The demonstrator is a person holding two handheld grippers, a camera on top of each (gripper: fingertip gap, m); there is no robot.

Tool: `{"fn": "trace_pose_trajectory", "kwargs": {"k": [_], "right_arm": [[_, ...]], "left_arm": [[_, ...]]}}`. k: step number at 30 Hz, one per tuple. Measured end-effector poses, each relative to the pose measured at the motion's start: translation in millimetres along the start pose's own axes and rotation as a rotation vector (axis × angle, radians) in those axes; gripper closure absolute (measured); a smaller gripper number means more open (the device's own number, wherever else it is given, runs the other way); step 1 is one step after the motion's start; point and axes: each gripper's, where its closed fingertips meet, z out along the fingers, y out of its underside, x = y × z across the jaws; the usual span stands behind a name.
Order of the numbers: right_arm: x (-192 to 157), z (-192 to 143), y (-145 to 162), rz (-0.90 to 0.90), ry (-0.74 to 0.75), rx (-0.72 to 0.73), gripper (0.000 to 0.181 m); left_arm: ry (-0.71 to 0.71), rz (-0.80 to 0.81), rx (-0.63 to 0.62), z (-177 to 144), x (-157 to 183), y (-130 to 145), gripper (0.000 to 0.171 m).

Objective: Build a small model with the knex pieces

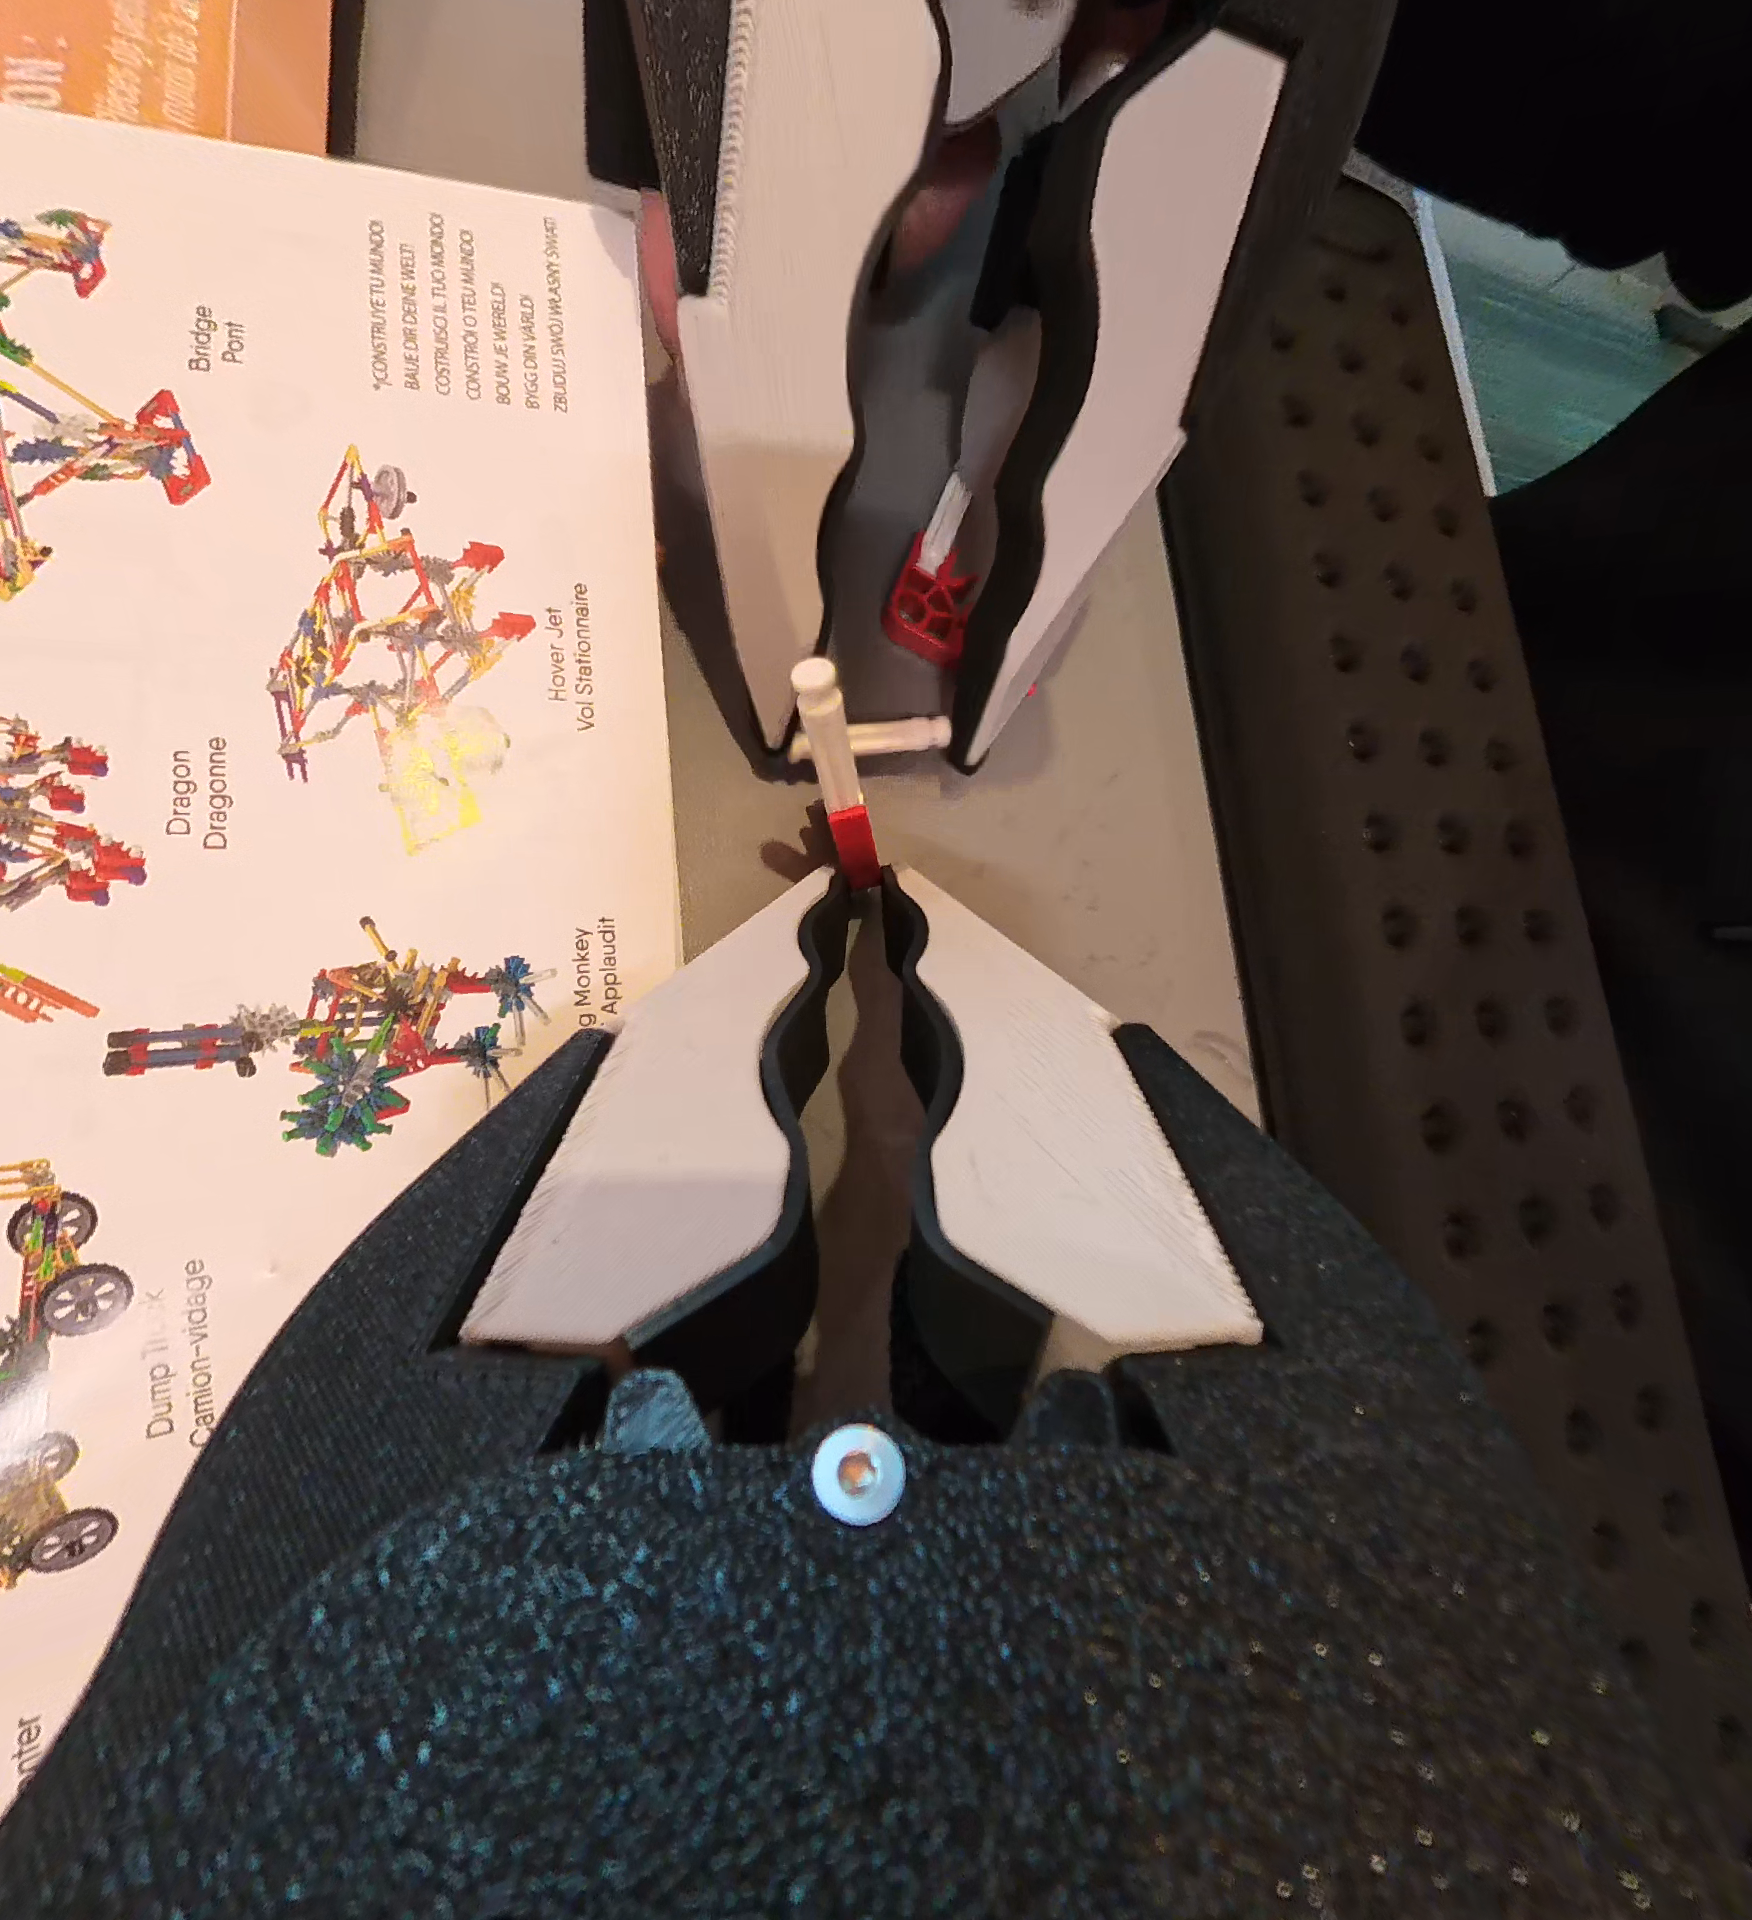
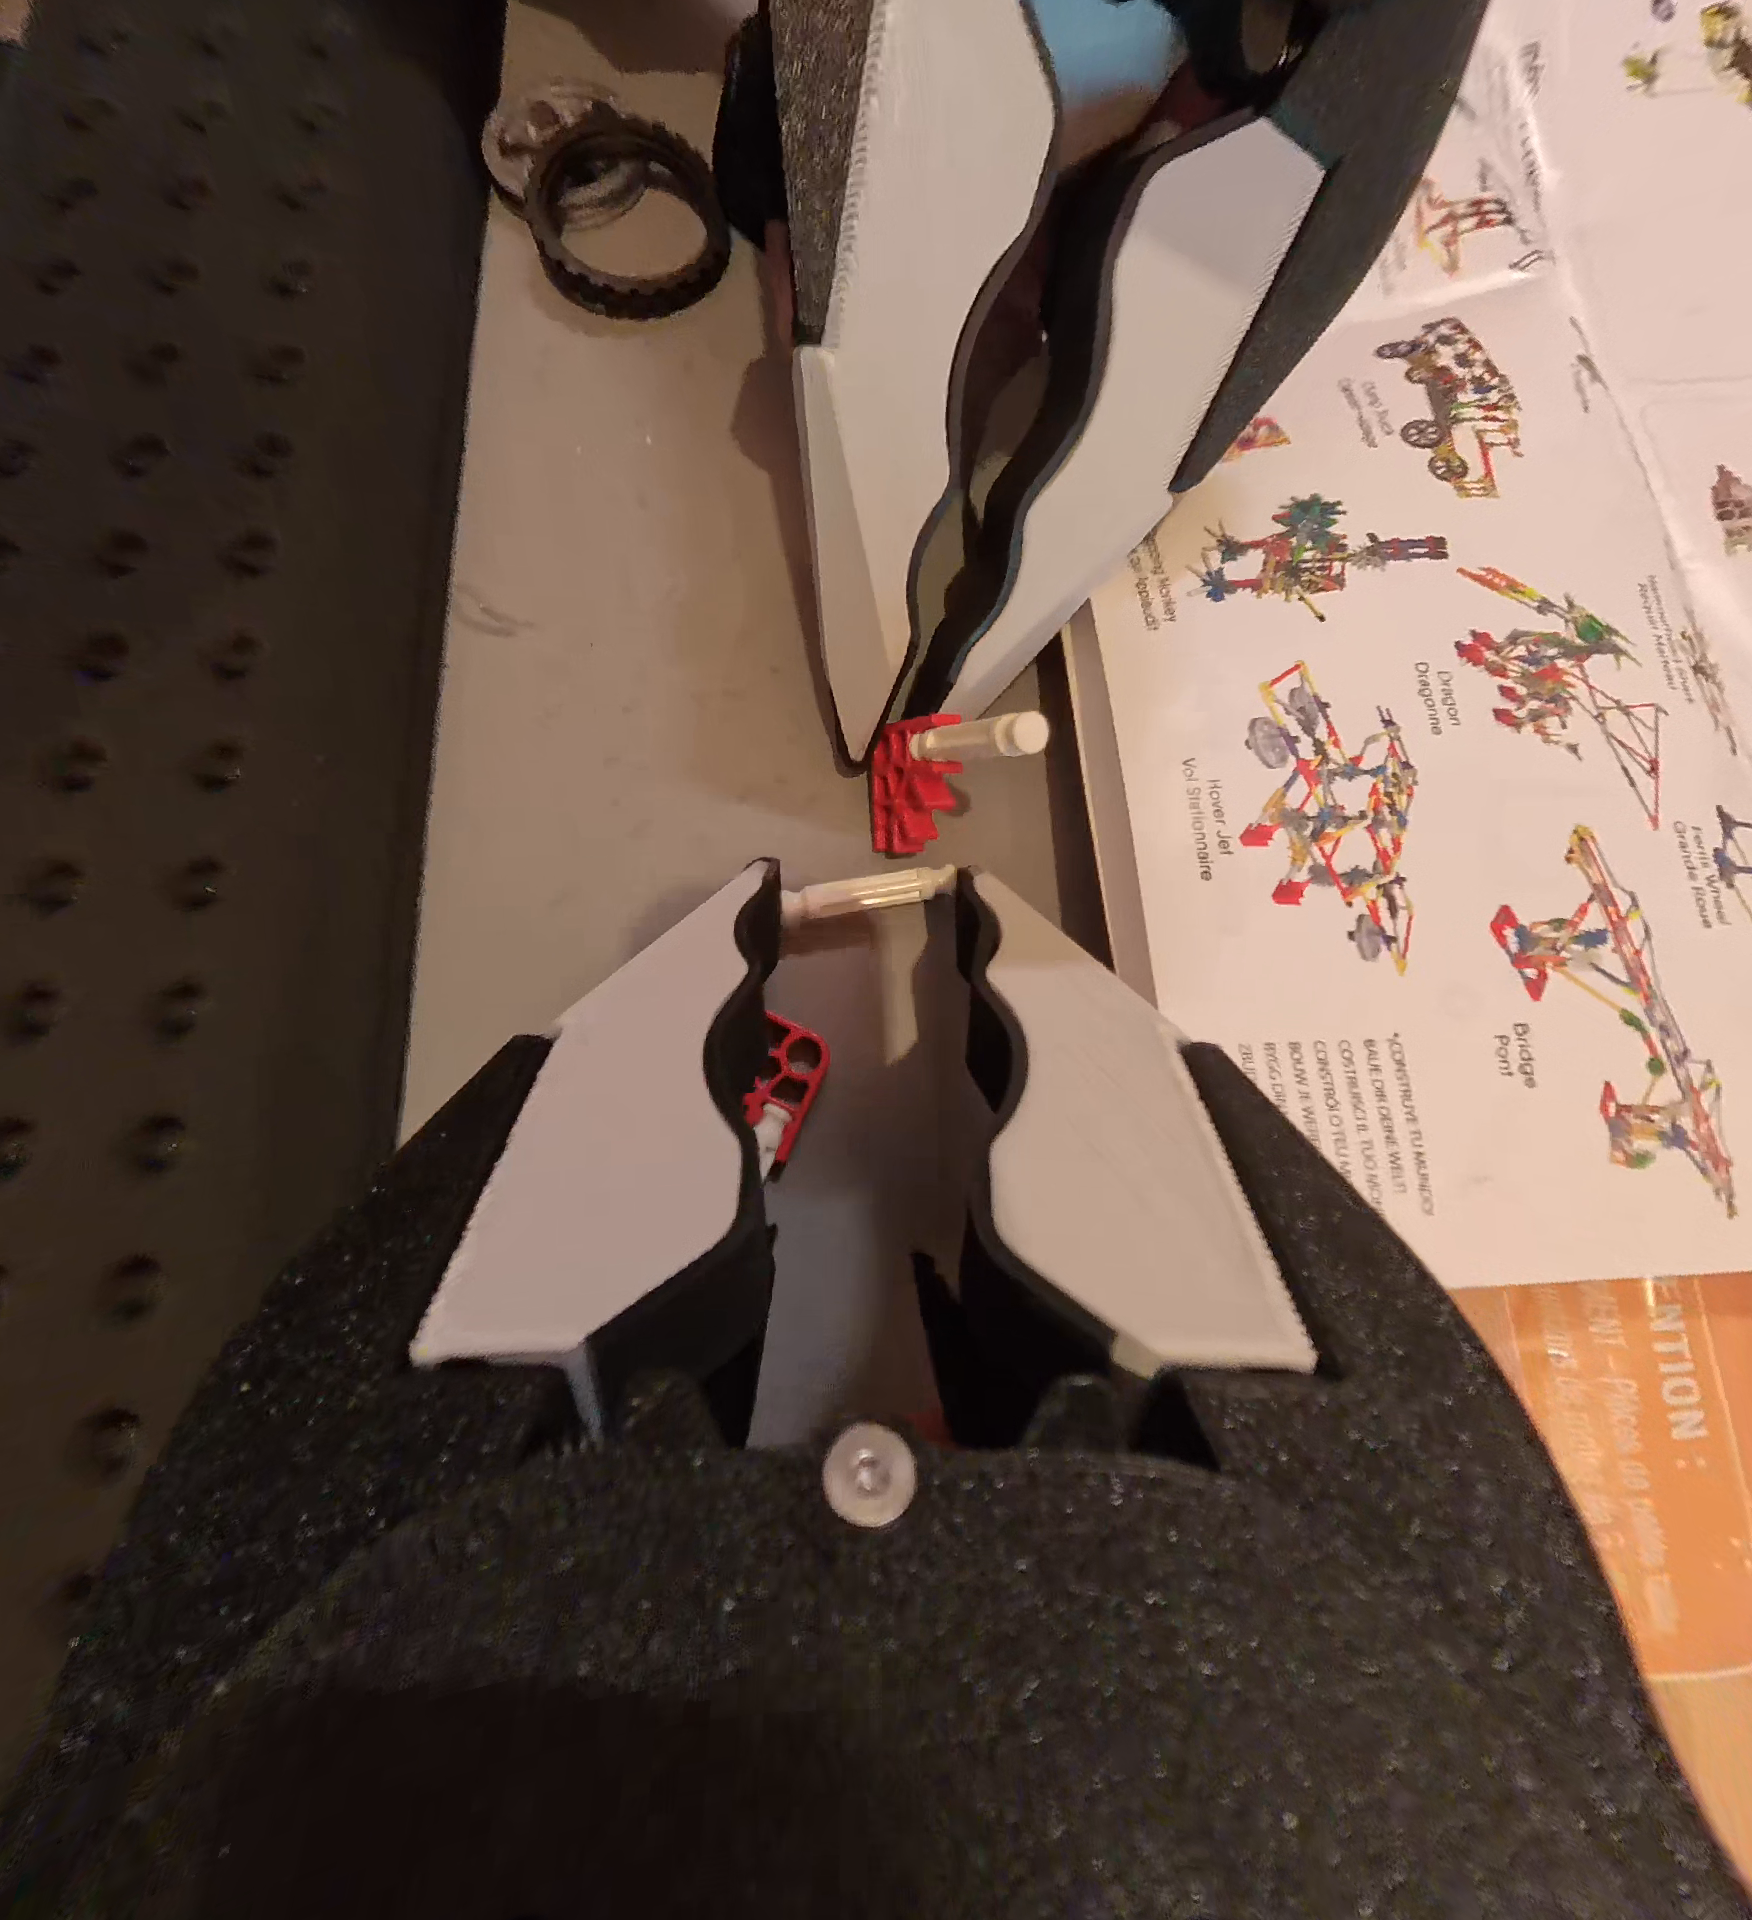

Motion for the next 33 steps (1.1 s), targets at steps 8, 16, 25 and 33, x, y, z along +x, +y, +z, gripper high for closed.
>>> {"fn": "trace_pose_trajectory", "kwargs": {"k": [8,16,25,33], "right_arm": [[4,-4,-12,0.05,0.006,0.091,0.148],[5,-3,-13,0.091,-0.009,0.098,0.148],[1,0,-13,0.12,-0.032,0.089,0.148],[0,1,-13,0.103,-0.019,0.087,0.148]], "left_arm": [[-0.008,0.042,-0.008,1,0,0,0.169],[-0.027,0.073,-0.012,2,-1,0,0.17],[-0.08,0.143,-0.031,3,-1,0,0.17],[-0.112,0.189,-0.045,3,-2,1,0.17]]}}
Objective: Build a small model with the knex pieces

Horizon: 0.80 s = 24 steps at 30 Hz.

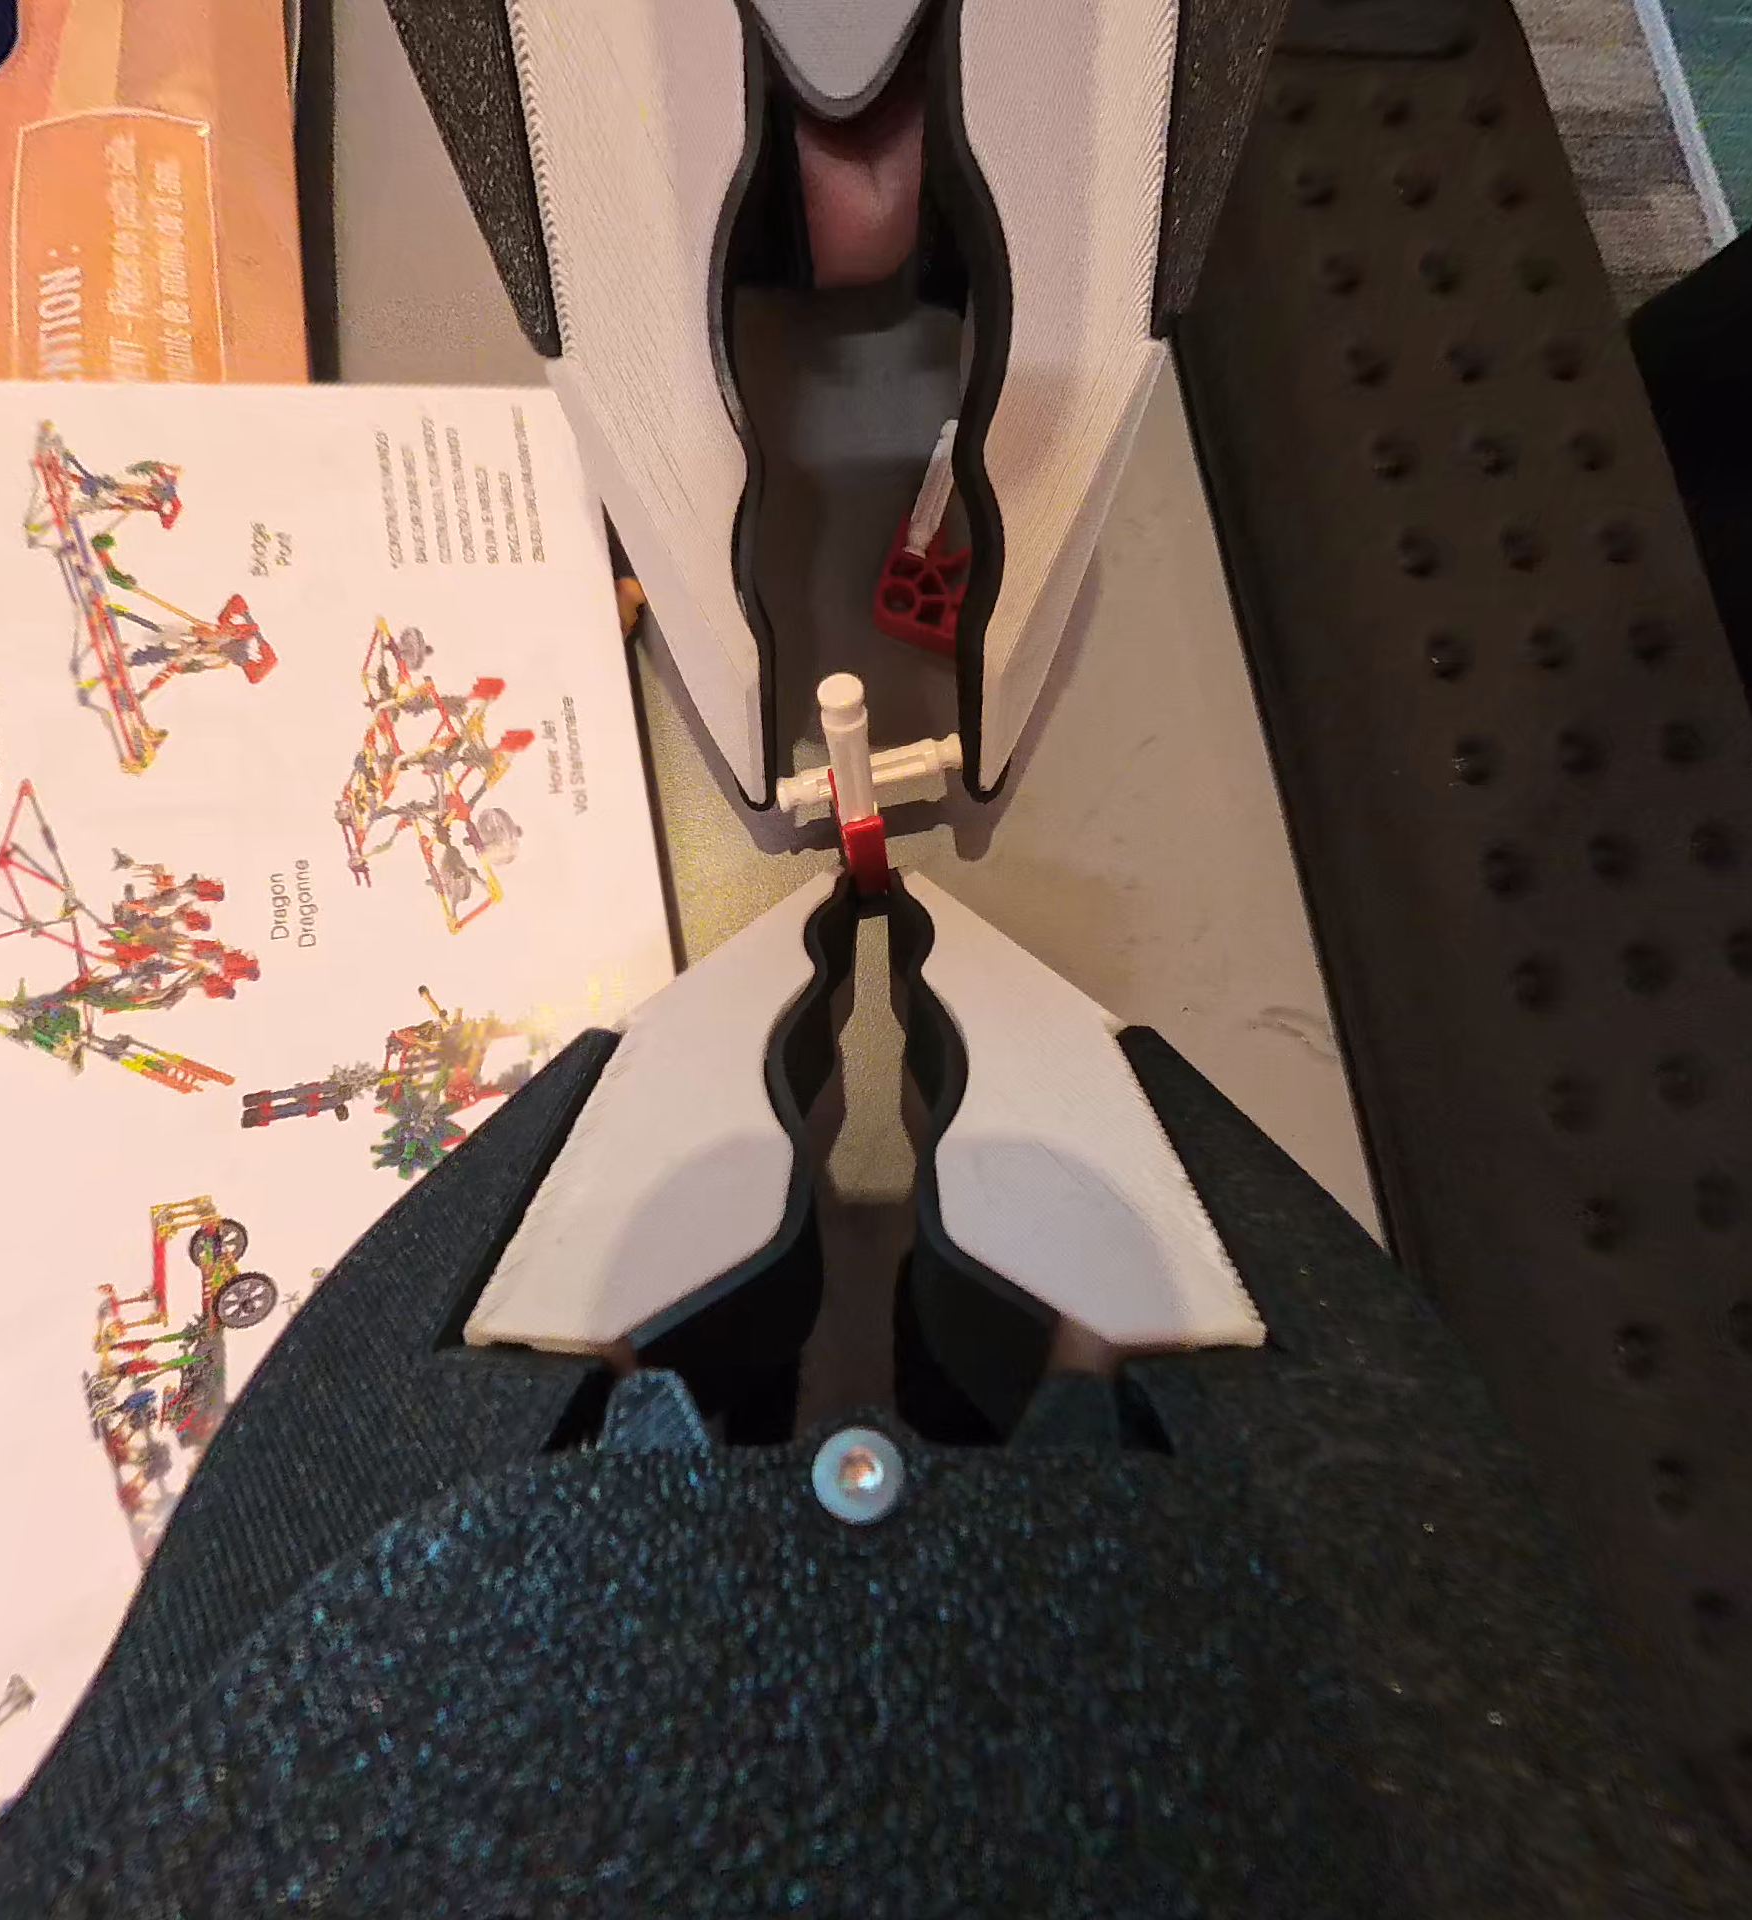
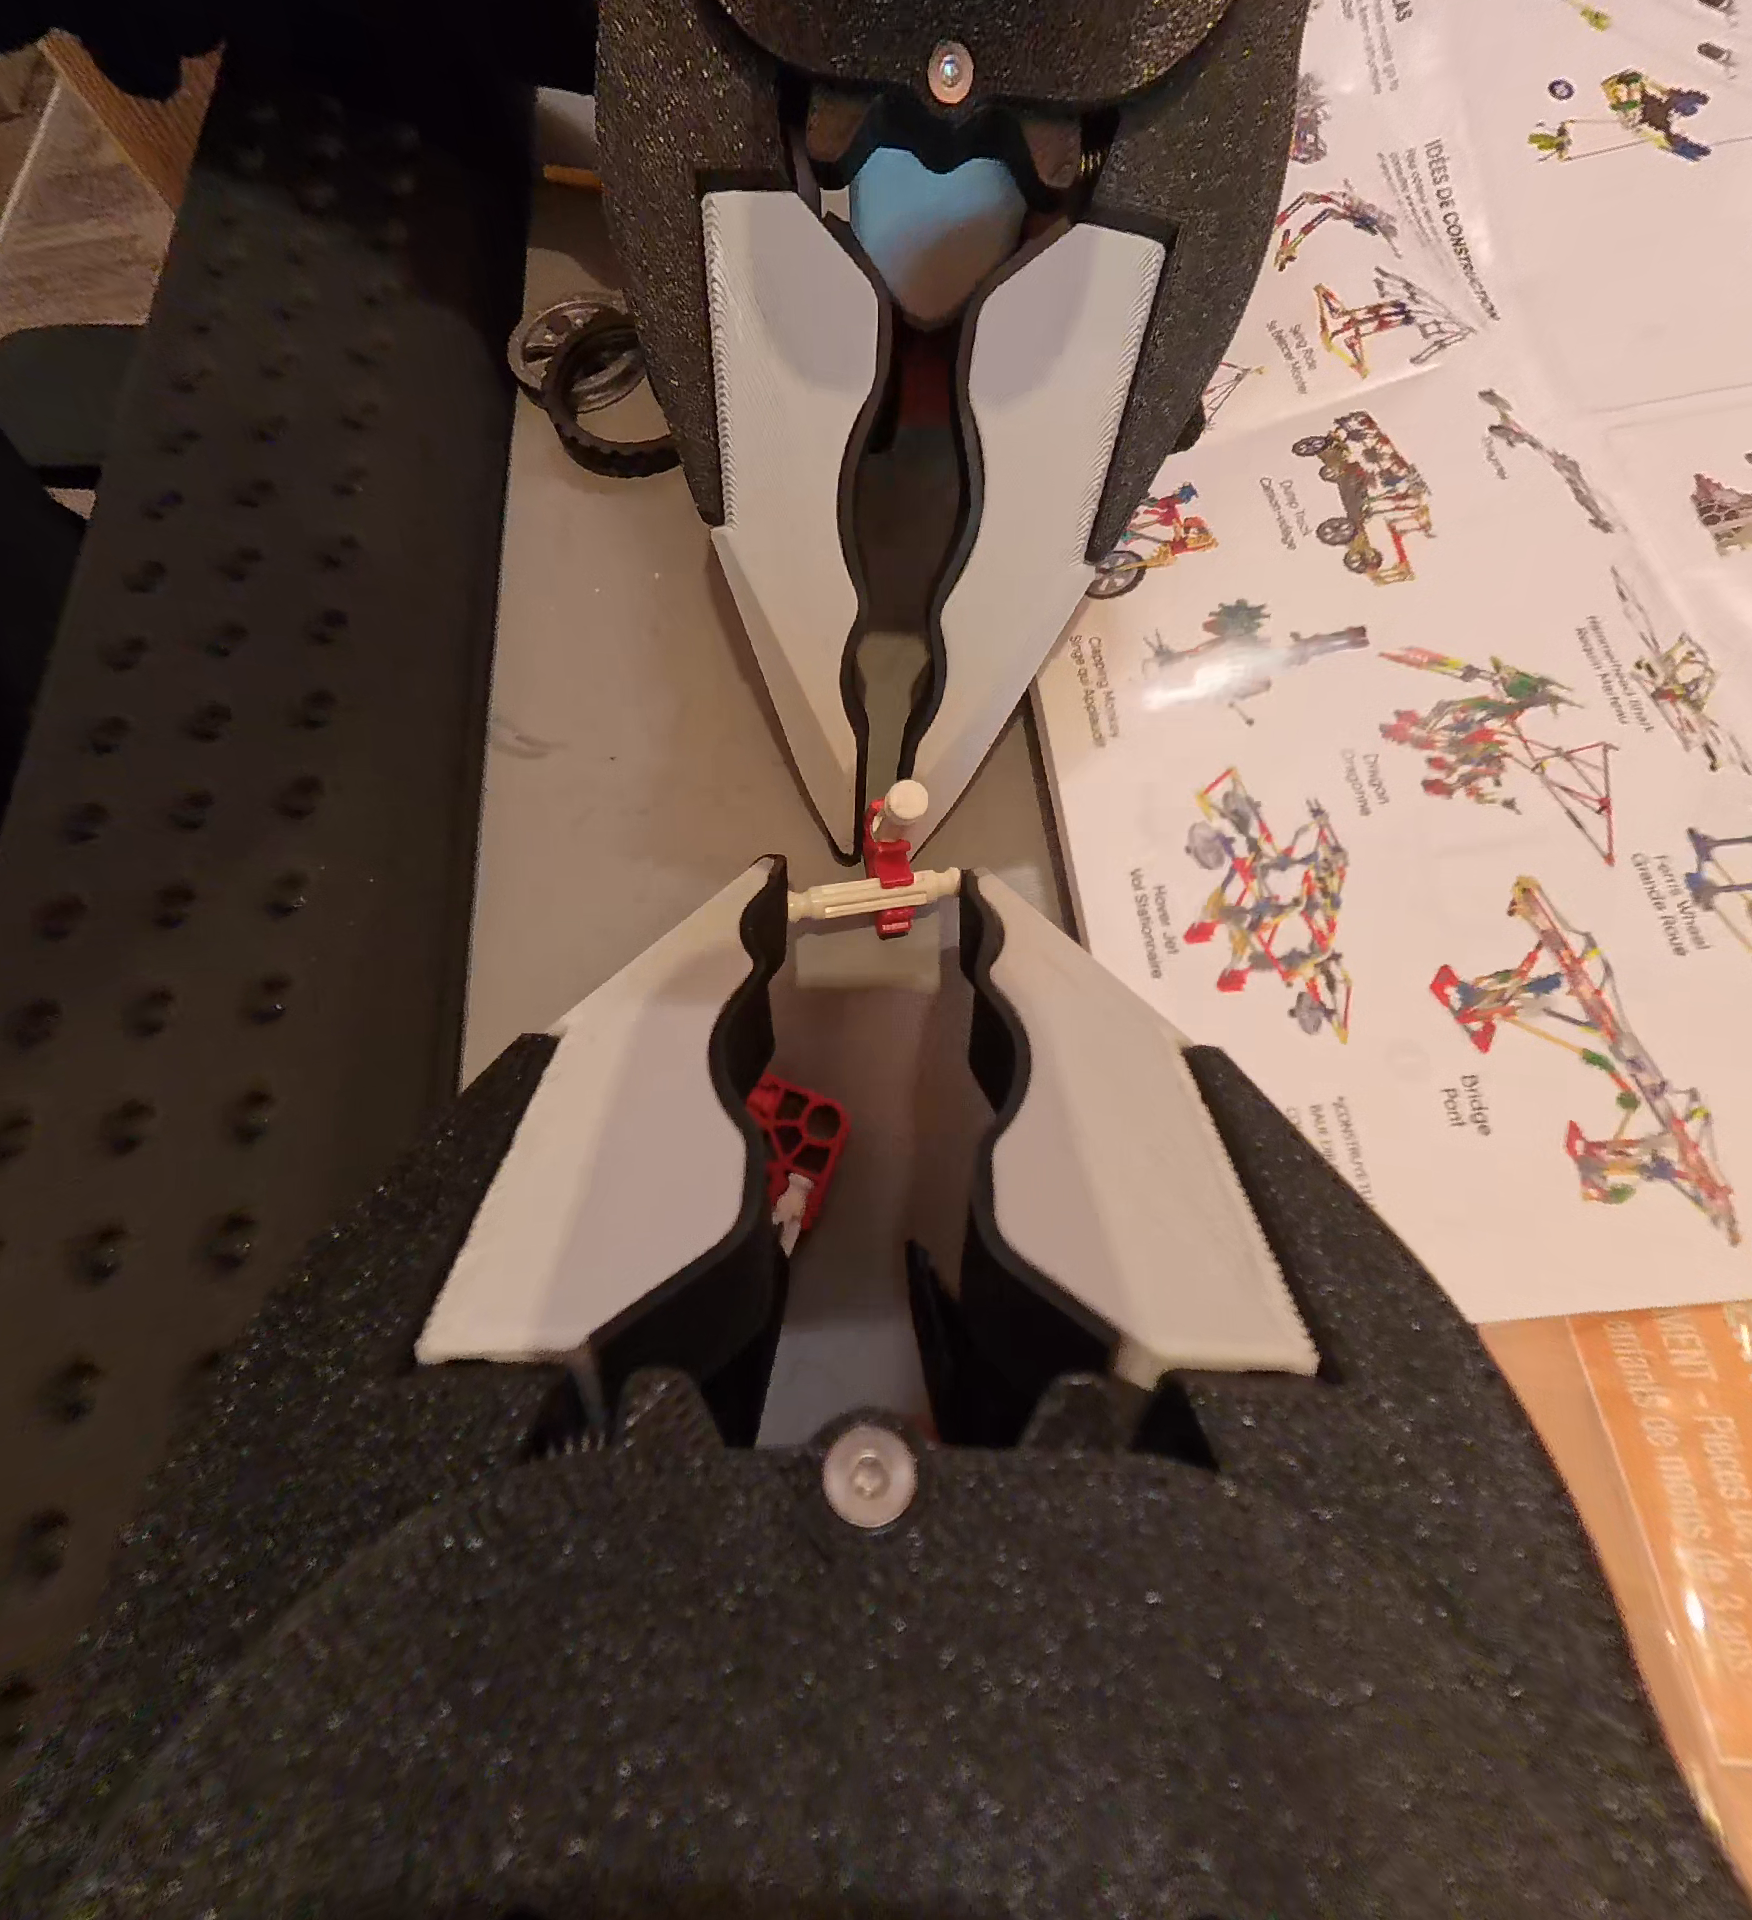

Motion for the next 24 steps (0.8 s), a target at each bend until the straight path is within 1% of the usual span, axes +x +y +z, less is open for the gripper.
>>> {"fn": "trace_pose_trajectory", "kwargs": {"k": [13,16,19,22,24], "right_arm": [[-1.0,0.1,1.2,-0.038,0.011,-0.009,0.148],[-3.2,4.4,6.1,-0.05,0.001,-0.051,0.145],[-2.2,2.7,2.2,-0.036,-0.004,-0.024,0.146],[1.2,-0.6,3.5,-0.028,0.014,-0.02,0.145],[5.6,-3.8,9.7,-0.024,0.041,-0.044,0.145]], "left_arm": [[-0.023,0.035,-0.01,0.6,-0.1,0.0,0.171],[-0.019,0.023,0.002,2.3,-0.9,-2.5,0.171],[-0.015,0.024,0.0,2.0,-0.8,-2.2,0.171],[-0.013,0.021,0.0,1.8,-0.9,-2.2,0.17],[-0.009,0.016,-0.002,1.4,-0.8,-2.1,0.171]]}}
